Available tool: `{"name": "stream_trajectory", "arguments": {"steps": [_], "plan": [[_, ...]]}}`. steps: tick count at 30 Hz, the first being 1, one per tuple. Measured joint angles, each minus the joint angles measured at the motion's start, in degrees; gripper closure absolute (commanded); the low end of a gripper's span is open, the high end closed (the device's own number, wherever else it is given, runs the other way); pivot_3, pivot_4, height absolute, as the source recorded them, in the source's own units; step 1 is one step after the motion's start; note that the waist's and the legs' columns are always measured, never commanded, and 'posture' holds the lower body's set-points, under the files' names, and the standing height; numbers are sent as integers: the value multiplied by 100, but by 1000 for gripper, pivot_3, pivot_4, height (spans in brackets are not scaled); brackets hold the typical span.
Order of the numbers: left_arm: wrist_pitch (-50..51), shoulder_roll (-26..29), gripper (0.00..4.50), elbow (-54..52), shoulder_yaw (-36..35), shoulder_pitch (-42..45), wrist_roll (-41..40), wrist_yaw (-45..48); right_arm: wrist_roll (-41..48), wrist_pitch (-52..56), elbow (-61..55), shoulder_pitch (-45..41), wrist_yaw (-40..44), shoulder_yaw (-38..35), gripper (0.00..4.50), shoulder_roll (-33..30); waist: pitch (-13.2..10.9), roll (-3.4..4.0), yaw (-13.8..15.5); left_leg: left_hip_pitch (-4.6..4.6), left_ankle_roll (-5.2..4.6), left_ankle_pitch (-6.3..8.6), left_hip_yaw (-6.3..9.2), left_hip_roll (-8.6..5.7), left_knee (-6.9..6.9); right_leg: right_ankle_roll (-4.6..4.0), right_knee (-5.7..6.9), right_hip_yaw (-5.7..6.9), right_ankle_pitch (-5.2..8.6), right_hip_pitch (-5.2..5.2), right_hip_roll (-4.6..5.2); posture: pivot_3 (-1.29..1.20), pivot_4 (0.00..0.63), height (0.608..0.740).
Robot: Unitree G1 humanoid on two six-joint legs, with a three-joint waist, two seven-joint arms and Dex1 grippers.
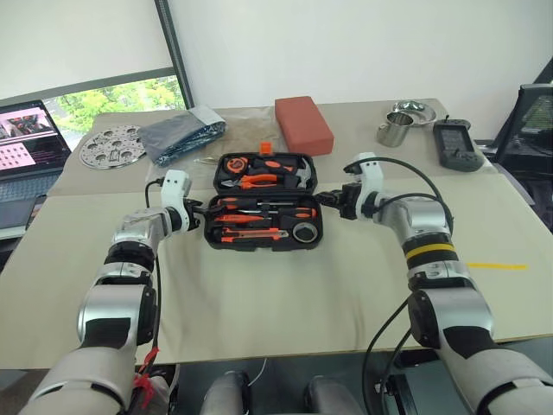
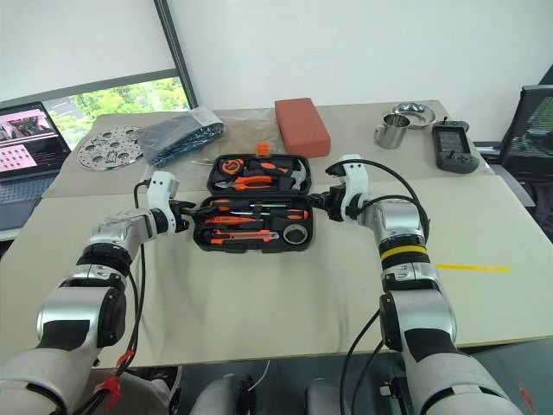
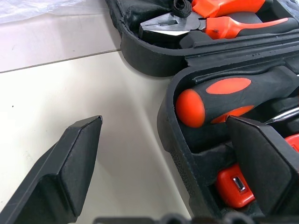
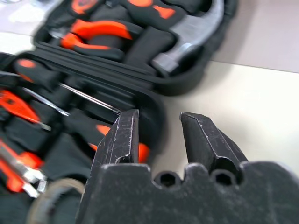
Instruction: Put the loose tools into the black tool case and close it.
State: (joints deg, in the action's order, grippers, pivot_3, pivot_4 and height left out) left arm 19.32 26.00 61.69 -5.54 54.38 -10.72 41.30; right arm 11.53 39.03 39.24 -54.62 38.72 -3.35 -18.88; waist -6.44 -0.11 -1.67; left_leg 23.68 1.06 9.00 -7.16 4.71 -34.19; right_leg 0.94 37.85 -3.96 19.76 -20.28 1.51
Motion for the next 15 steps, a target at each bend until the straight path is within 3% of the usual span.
{"name": "stream_trajectory", "arguments": {"steps": [9,14,15], "plan": [[-14,-25,0,-3,-11,-1,18,-21,-101,-56,84,207,-77,164,2749,59,0,0,5,-1,-1,1,2,-1,0,0,-1,1,0,1,0,0,150,740],[-12,-28,0,-6,-20,-22,26,-19,-121,-141,104,178,-36,179,4044,37,4,-7,5,-11,-1,1,2,0,0,0,-1,1,0,10,0,0,150,740],[-10,-28,250,-9,-33,-33,26,-19,-120,-141,74,179,-24,176,4439,27,5,-7,-3,-16,-6,4,1,0,0,1,1,1,0,11,0,0,150,740]]}}
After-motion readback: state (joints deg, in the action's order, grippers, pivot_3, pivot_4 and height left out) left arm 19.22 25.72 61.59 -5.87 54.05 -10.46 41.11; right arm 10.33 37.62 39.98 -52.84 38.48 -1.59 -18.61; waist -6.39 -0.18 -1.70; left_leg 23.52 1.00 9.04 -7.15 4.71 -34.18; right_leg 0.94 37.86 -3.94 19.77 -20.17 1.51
